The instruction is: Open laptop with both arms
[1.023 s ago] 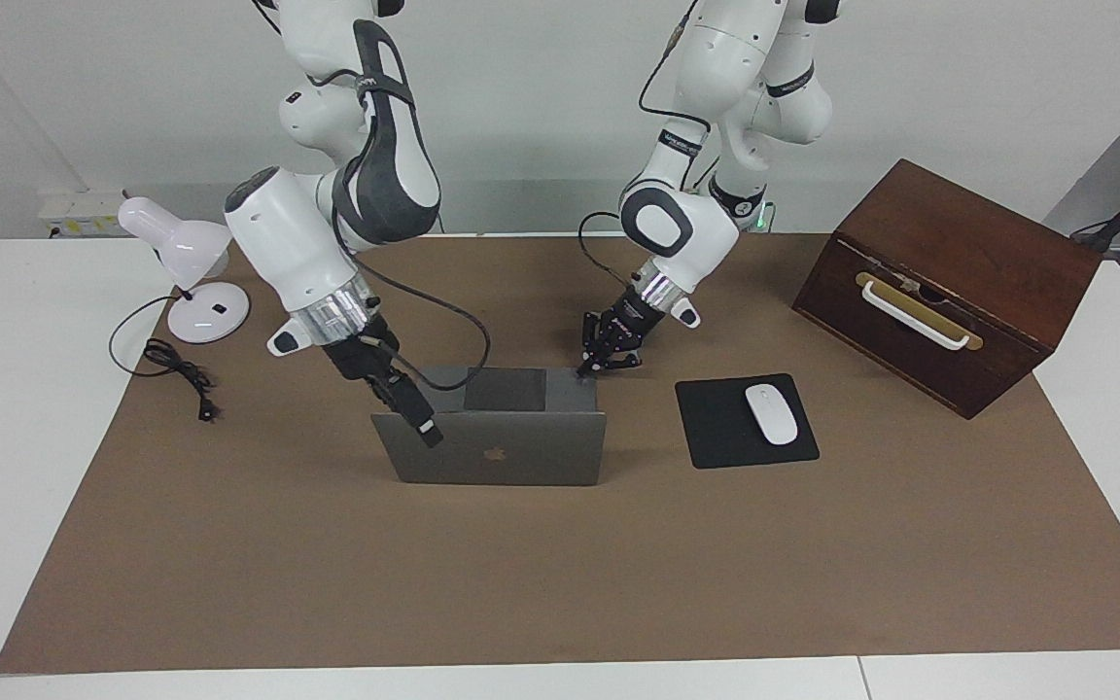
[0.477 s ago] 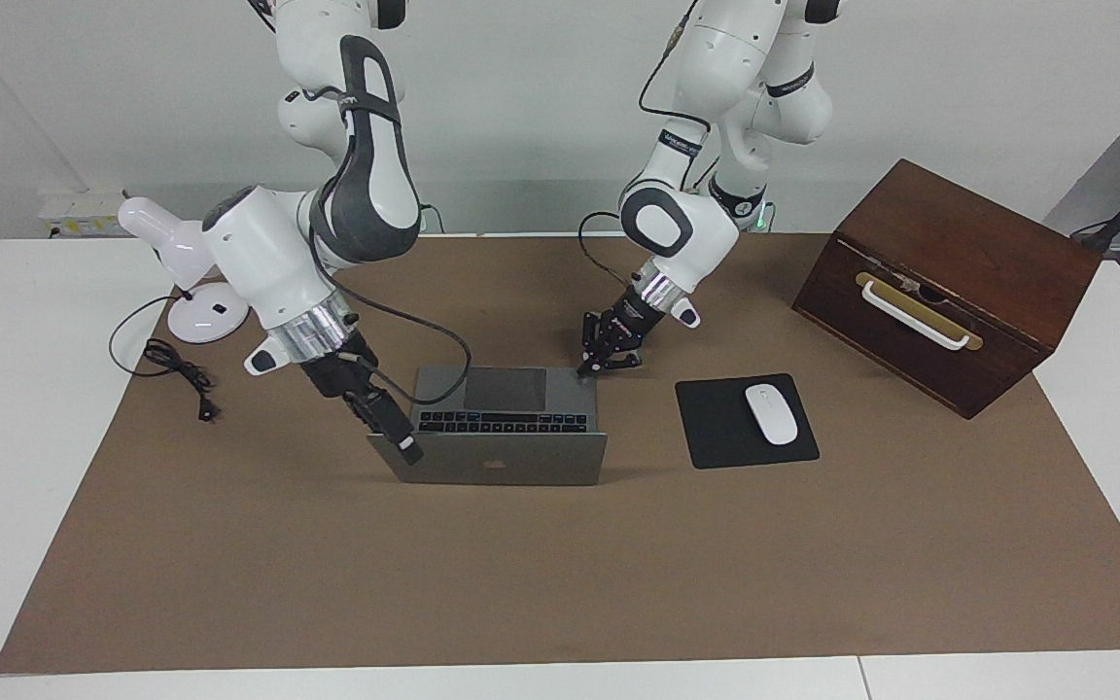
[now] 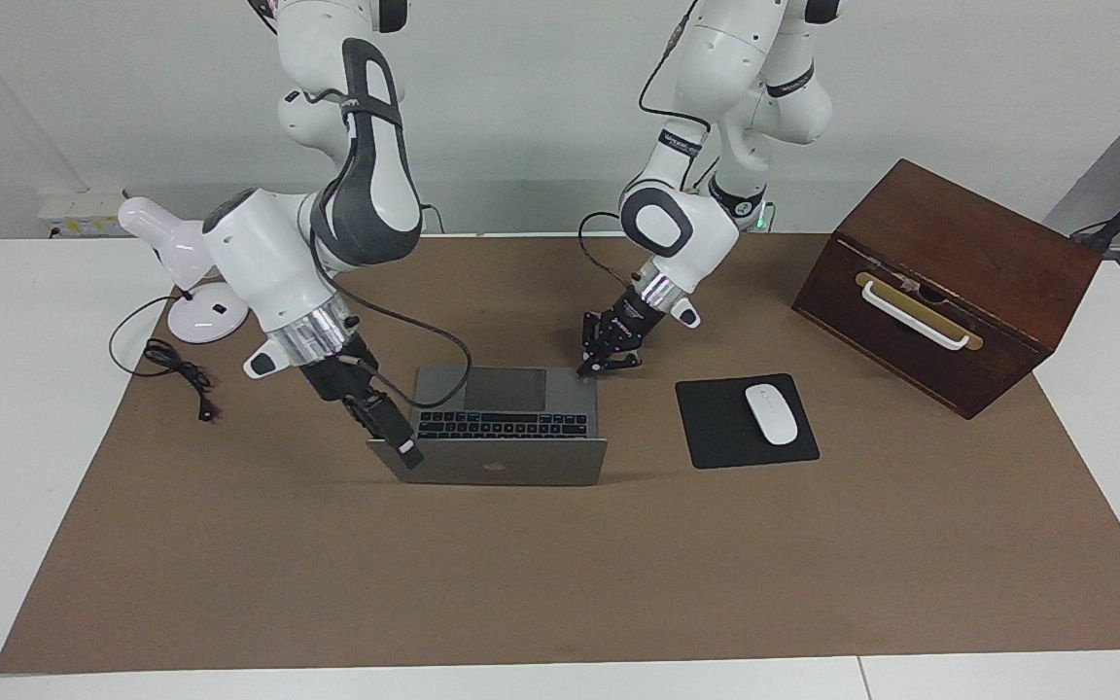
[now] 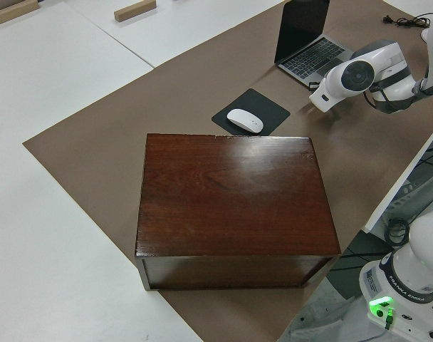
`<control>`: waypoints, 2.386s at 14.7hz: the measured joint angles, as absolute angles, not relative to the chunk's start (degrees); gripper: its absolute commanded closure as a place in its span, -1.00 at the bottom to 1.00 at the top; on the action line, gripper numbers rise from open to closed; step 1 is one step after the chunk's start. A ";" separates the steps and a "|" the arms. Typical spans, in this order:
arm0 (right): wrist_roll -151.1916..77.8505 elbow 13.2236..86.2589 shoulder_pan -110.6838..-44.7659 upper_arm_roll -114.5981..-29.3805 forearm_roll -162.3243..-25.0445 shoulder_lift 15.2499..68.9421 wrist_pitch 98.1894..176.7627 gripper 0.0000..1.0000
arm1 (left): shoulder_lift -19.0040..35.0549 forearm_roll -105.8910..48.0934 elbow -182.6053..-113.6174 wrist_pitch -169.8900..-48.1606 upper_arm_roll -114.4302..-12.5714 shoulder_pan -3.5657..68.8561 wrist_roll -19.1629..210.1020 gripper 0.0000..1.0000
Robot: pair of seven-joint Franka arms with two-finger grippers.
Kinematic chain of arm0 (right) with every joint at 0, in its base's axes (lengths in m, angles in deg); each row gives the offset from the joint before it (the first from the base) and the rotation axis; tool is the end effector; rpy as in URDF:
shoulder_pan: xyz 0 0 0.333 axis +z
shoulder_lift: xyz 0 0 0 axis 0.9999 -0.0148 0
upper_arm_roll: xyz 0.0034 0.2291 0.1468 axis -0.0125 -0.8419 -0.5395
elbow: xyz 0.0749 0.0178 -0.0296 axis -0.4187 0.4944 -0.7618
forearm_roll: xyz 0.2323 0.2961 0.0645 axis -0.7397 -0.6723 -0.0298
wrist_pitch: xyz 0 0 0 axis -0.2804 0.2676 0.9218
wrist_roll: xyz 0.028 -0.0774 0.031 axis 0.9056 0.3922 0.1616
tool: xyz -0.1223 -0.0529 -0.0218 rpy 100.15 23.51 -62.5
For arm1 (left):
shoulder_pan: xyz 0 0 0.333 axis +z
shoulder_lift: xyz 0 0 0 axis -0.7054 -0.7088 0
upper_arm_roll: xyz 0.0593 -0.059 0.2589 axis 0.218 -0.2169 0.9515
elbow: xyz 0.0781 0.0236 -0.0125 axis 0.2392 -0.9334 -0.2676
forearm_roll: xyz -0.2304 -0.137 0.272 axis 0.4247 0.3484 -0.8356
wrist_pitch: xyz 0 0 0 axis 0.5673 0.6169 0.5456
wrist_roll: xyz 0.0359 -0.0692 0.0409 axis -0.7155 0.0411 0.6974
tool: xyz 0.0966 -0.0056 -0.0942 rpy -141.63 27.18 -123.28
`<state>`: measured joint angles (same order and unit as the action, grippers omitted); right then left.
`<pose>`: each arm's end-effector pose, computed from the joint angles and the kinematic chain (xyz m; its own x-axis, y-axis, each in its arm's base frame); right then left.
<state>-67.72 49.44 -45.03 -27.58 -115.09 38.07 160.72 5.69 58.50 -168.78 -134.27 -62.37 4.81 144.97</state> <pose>0.6434 0.1195 0.3754 0.6904 -0.7234 -0.0048 -0.5809 -0.5505 -0.5996 0.4099 -0.3118 0.2049 -0.5134 0.4898 -0.7046 0.7944 0.5819 -0.1744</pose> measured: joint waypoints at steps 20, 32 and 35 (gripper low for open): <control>-79.39 49.37 -42.80 -31.43 -114.82 43.40 153.59 -1.00 | 5.62 57.24 -167.09 -135.79 -61.41 5.70 143.81 1.00; -79.37 43.90 -45.58 -30.01 -94.26 50.09 137.61 -1.00 | 7.09 41.60 -162.36 -137.90 -60.92 14.51 140.12 1.00; -78.05 40.79 -46.62 -28.49 -88.24 52.50 129.66 -1.00 | 6.91 32.67 -160.42 -134.44 -60.94 17.60 140.14 1.00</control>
<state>-78.05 40.79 -46.62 -28.49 -88.24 52.50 129.66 6.91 32.67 -160.42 -134.44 -60.94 17.60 140.14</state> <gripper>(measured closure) 0.000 0.991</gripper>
